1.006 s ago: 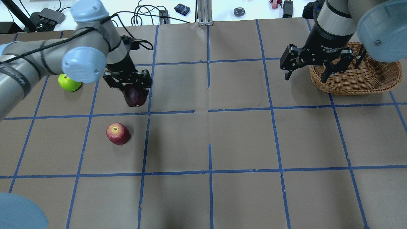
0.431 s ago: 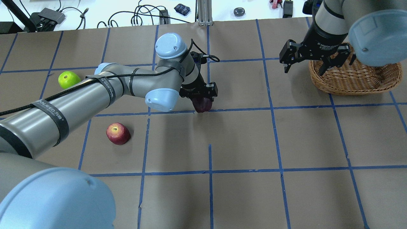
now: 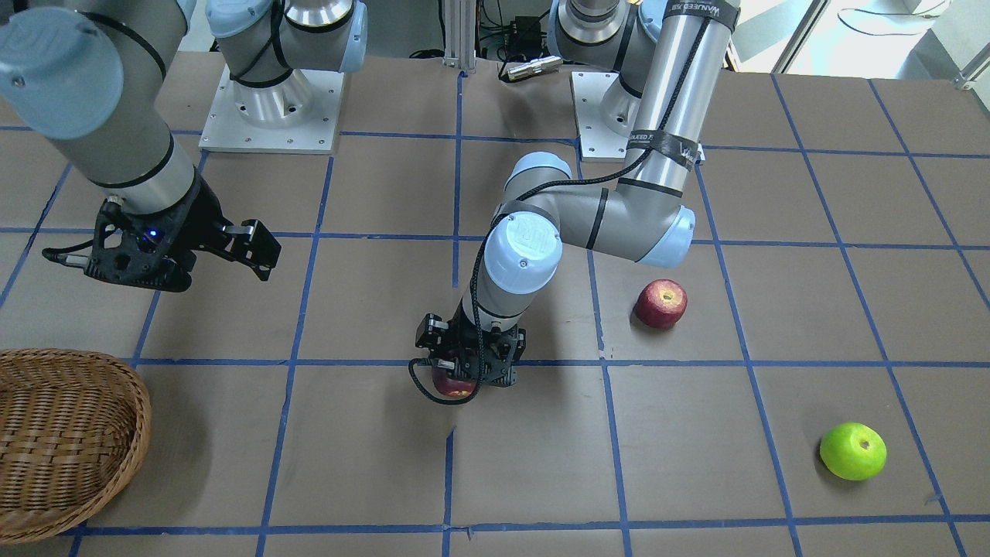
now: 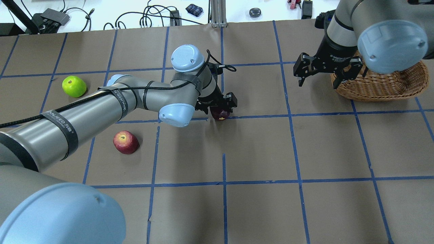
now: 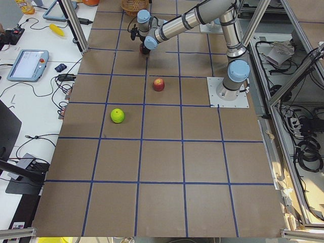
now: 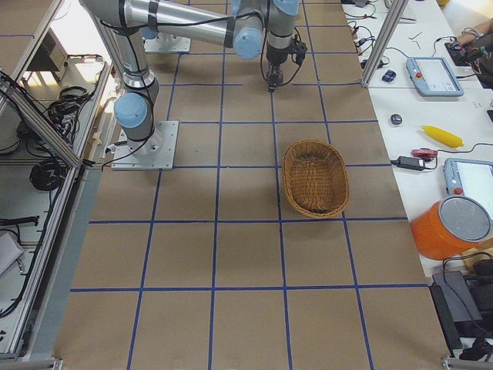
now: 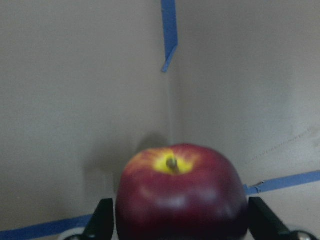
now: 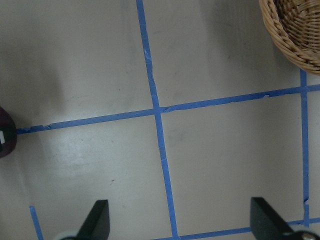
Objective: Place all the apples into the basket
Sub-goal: 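Carry the purple apple to the table center and release it while the right arm approaches, then grasp the purple apple with the right gripper while the left grasps the red apple, then put the purple apple in the basket while the left centers the red apple, then grasp the red apple with the right gripper while the left grasps the green apple, then drop the red apple into the basket while the left carries the green apple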
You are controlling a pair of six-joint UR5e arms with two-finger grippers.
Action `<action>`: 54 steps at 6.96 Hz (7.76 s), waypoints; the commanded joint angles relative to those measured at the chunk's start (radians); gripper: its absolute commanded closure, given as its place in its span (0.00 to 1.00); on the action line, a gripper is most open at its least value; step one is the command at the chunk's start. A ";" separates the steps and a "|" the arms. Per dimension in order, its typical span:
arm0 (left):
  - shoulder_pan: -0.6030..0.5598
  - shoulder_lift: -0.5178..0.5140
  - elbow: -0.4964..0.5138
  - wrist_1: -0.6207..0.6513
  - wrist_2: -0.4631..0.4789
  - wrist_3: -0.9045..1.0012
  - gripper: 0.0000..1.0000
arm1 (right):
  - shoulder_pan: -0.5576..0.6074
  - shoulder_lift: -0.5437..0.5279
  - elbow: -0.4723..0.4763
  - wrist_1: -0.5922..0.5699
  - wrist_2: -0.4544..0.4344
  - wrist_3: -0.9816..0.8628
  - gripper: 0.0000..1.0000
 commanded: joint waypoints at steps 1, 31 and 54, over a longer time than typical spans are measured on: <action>0.027 0.052 0.009 -0.084 0.006 0.005 0.00 | 0.008 0.037 -0.022 -0.109 0.011 0.009 0.00; -0.008 -0.005 0.112 -0.226 -0.018 -0.328 0.00 | -0.495 0.528 -0.237 -0.472 -0.101 -0.692 0.35; 0.760 -0.165 0.335 -0.221 0.201 0.849 0.00 | 0.402 0.519 -0.173 -0.222 0.152 0.288 0.18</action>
